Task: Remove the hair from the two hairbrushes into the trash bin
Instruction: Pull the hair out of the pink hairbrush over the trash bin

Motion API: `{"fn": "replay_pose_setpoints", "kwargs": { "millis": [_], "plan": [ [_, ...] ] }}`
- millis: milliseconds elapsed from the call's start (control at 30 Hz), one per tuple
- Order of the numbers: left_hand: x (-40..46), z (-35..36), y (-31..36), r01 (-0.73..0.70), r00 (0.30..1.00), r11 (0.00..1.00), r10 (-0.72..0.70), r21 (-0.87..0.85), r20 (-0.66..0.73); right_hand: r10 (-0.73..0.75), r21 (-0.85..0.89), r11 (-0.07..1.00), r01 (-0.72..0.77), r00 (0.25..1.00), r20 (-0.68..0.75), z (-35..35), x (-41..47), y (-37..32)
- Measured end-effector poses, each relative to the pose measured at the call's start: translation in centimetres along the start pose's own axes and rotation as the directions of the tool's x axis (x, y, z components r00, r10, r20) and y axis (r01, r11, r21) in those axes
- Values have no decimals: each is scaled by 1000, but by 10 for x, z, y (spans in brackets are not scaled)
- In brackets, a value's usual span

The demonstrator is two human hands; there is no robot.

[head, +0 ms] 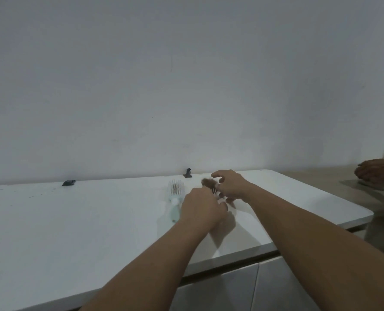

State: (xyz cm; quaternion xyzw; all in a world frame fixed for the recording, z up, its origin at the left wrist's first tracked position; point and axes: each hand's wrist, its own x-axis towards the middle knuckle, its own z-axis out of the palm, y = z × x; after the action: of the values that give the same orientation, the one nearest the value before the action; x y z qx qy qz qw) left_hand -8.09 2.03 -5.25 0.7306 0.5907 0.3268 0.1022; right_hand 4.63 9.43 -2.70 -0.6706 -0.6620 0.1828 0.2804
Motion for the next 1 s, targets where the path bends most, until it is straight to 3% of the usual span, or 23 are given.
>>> {"fn": "replay_pose_setpoints", "kwargs": {
  "millis": [133, 267, 400, 567, 733, 867, 1000],
  "plan": [
    [12, 7, 0, 163, 983, 959, -138, -231, 122, 29, 222, 975, -35, 999, 30, 0, 3, 8],
    [9, 7, 3, 272, 955, 876, -196, -399, 221, 139, 461, 877, -136, 990, 28, -5, -6, 17],
    [-1, -2, 15, 349, 919, 866, -240, -358, 314, 189, 578, 794, -188, 980, 59, -14, -30, 21],
    [-25, -14, 33, 322, 907, 895, -200, -307, 370, 218, 690, 681, -244, 968, 126, -26, -66, 28],
    [-50, -20, 42, 248, 917, 903, -102, -351, 386, 259, 704, 639, -311, 948, 184, -49, -100, 38],
    [-76, -26, 52, 274, 883, 795, 15, -541, 469, 207, 811, 491, -319, 947, 248, -69, -142, 51],
    [-111, -28, 68, 276, 821, 758, 134, -591, 555, 200, 855, 432, -286, 955, 218, -80, -182, 65]
  ]
}}
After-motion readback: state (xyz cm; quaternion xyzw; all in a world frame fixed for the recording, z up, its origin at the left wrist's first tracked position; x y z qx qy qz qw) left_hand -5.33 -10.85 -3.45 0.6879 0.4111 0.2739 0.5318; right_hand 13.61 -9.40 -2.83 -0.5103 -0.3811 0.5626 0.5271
